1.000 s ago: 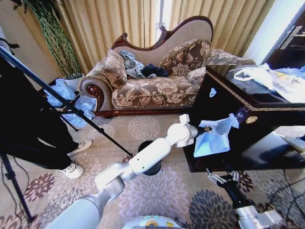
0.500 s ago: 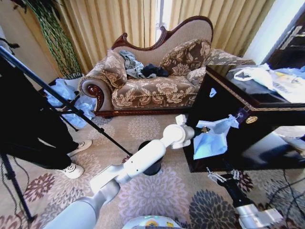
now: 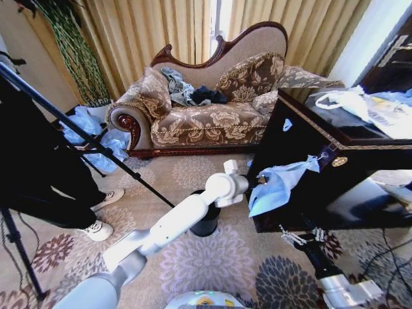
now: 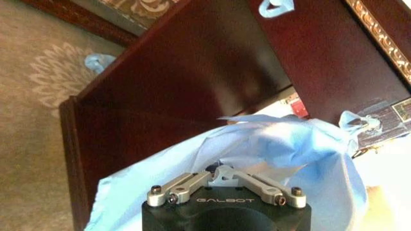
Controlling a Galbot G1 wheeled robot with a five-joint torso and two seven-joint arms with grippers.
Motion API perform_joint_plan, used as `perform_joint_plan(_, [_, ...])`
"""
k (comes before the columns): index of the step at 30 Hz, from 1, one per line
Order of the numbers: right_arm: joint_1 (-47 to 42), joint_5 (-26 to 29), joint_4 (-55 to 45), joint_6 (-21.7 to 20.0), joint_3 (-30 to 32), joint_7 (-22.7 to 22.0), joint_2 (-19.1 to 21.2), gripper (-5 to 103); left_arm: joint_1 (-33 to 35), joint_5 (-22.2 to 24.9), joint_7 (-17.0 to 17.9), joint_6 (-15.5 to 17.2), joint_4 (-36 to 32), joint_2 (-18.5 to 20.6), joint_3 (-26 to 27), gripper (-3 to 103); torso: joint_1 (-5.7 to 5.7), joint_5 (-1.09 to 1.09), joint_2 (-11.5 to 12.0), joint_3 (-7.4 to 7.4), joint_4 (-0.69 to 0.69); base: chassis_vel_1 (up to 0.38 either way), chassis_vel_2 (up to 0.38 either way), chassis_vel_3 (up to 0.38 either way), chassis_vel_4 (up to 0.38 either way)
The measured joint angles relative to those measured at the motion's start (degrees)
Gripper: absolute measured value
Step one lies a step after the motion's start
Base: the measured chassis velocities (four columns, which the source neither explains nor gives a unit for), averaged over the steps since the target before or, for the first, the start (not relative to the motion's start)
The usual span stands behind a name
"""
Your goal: Place a garbage bag over the trash bin.
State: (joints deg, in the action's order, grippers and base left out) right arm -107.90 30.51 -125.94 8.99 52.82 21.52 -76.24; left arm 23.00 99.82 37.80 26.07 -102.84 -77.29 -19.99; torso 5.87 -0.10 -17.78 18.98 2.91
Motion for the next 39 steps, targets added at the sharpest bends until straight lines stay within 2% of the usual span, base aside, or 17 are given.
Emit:
perform_joint_plan(7, [0.62, 0.00, -0.43, -0.94, -0.27, -0.49, 0.58, 100, 2.88, 1.08, 0.51, 0.15, -4.69, 4.41, 2.64, 0, 0.00, 0.00, 0.00, 0.00, 0.00, 0.000, 0.000, 0.000, 0.000])
perform_joint_plan(10, [0.88, -0.07, -0.58, -1.38, -0.48, -0.74, 0.89, 100, 5.48, 1.90, 0.77, 0.30, -8.13, 7.22, 5.39, 0, 0.00, 0.00, 0.00, 0.00, 0.00, 0.000, 0.000, 0.000, 0.000])
perform_joint_plan(12, [0.90, -0.08, -0.62, -1.48, -0.50, -0.77, 0.94, 100, 5.96, 2.04, 0.77, 0.32, -8.75, 7.79, 5.90, 0, 0.00, 0.00, 0.00, 0.00, 0.00, 0.000, 0.000, 0.000, 0.000])
perform_joint_plan(14, [1.00, -0.17, -0.72, -1.77, -0.66, -0.89, 1.10, 100, 8.16, 2.84, 0.88, 0.46, -11.43, 10.16, 8.76, 0, 0.00, 0.00, 0.00, 0.00, 0.00, 0.000, 0.000, 0.000, 0.000])
perform_joint_plan(23, [1.00, -0.60, -0.81, -2.17, -1.26, -0.92, 0.92, 100, 12.95, 4.66, 0.93, 0.82, -16.04, 14.59, 14.84, 0, 0.00, 0.00, 0.00, 0.00, 0.00, 0.000, 0.000, 0.000, 0.000])
perform_joint_plan(31, [0.91, -0.70, -0.87, -2.55, -1.54, -0.88, 1.38, 100, 20.46, 6.27, -0.52, 1.40, -22.09, 20.27, 22.11, 0, 0.00, -0.01, 0.00, 0.00, 0.00, 0.000, 0.000, 0.000, 0.000])
perform_joint_plan(39, [1.01, -0.86, -0.56, -2.61, -1.92, -0.75, 1.55, 100, 26.58, 6.67, -2.19, 1.45, -26.17, 23.97, 27.29, 0, 0.00, -0.01, 0.00, 0.00, 0.00, 0.000, 0.000, 0.000, 0.000])
